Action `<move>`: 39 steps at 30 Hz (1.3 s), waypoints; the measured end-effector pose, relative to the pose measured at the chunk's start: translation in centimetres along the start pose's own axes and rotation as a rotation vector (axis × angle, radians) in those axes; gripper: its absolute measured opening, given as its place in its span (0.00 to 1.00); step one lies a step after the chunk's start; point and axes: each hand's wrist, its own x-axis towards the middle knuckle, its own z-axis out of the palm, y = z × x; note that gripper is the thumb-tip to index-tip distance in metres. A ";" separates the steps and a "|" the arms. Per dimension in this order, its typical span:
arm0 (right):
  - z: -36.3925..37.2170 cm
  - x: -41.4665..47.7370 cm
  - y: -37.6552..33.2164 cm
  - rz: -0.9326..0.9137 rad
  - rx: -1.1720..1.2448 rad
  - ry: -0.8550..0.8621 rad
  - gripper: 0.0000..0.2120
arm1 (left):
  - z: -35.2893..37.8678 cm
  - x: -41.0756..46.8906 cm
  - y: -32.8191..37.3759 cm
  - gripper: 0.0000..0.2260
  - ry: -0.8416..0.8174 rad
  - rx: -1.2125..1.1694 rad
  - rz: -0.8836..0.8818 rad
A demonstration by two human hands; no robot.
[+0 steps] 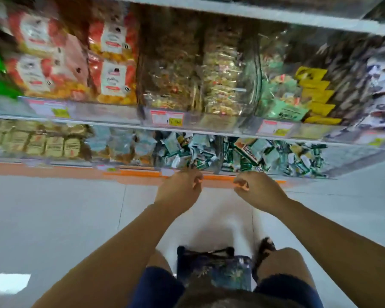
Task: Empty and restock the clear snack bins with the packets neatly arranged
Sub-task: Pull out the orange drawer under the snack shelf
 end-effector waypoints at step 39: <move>25.4 14.3 17.1 -0.506 -0.082 0.925 0.15 | 28.4 11.5 -11.1 0.08 0.966 0.404 0.501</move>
